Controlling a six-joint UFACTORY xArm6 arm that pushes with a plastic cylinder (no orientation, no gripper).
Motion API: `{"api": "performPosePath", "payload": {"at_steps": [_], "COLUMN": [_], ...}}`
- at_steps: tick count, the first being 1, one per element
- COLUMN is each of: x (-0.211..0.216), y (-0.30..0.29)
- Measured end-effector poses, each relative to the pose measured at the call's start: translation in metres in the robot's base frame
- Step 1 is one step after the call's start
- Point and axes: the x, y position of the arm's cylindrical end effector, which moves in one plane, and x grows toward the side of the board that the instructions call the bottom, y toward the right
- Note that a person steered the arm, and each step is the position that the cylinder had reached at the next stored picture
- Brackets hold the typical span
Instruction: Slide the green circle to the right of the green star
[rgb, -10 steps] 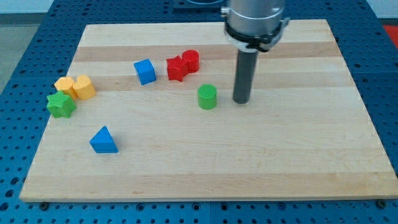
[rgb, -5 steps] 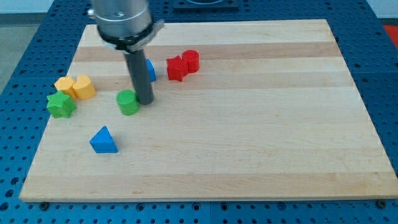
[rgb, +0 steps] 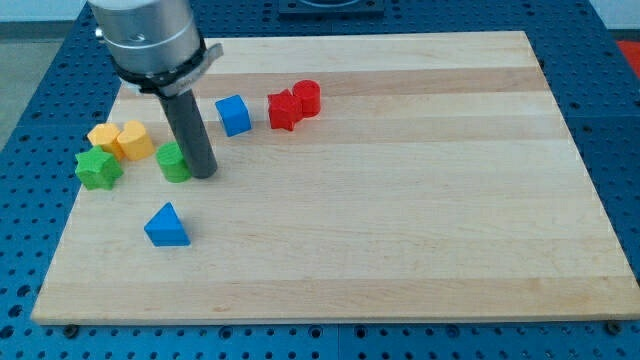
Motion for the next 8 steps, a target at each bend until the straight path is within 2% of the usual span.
{"api": "performPosePath", "payload": {"at_steps": [3, 5, 8], "x": [-0.006, -0.006, -0.007], "y": [-0.004, -0.037, -0.043]}}
